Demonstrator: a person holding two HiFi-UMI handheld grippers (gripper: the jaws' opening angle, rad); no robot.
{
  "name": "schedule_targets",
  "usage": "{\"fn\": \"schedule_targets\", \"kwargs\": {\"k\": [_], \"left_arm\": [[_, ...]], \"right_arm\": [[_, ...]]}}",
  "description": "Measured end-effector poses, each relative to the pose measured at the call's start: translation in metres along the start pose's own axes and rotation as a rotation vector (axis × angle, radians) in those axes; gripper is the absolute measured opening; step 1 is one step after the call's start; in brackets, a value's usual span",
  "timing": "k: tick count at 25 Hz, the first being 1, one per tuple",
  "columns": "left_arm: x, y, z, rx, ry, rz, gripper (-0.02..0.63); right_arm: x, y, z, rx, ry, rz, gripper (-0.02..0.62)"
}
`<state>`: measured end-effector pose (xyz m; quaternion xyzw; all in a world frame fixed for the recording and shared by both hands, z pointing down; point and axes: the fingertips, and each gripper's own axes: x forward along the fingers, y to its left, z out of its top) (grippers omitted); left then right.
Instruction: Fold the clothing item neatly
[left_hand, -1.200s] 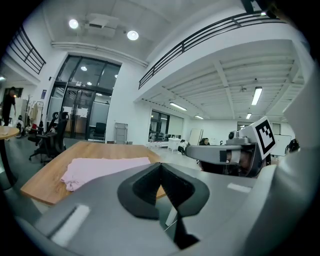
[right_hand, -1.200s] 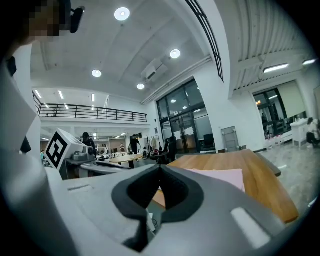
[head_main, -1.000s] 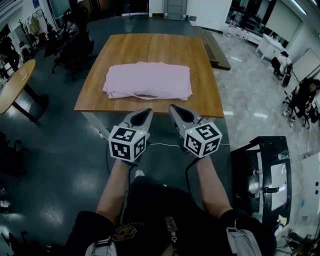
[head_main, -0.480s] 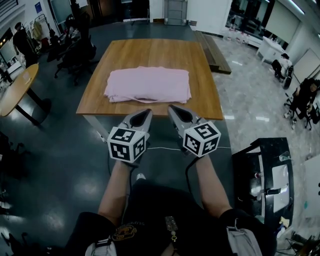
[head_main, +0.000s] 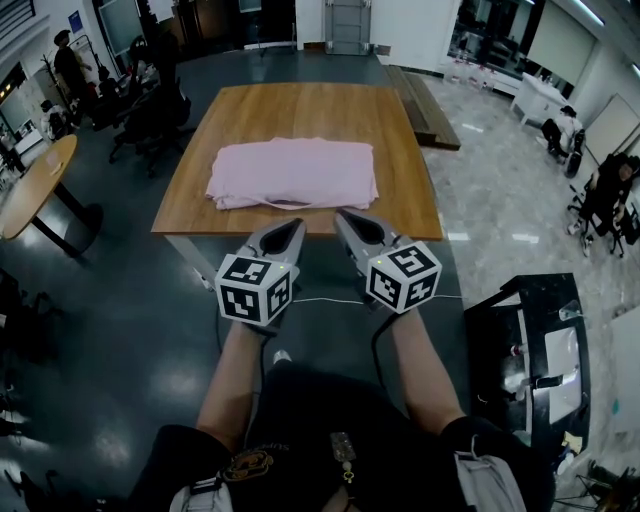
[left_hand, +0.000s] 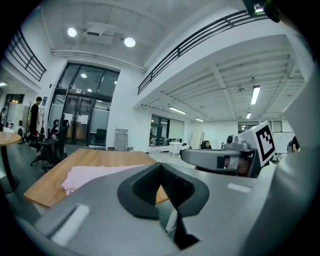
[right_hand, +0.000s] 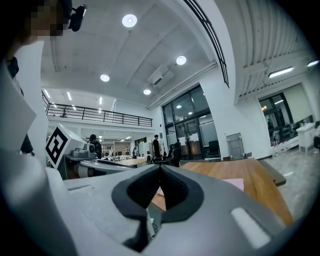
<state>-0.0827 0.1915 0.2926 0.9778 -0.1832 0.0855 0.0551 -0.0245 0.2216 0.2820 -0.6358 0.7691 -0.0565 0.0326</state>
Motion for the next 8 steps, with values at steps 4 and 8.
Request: {"fn": "schedule_targets", "kwargs": {"k": [4,8], "left_arm": [[0.0020,-0.0025,0.0015,0.002,-0.001,-0.002,0.008],[0.0043,-0.0033,0.0006,0.004,0.000,-0.007,0.008]], "right_arm": [[-0.0025,-0.0008,0.0010,0.001,-0.001,0.003,0.003],[-0.0032,-0.0018,0.0002,-0.001,-0.001,0.003,0.003]]}}
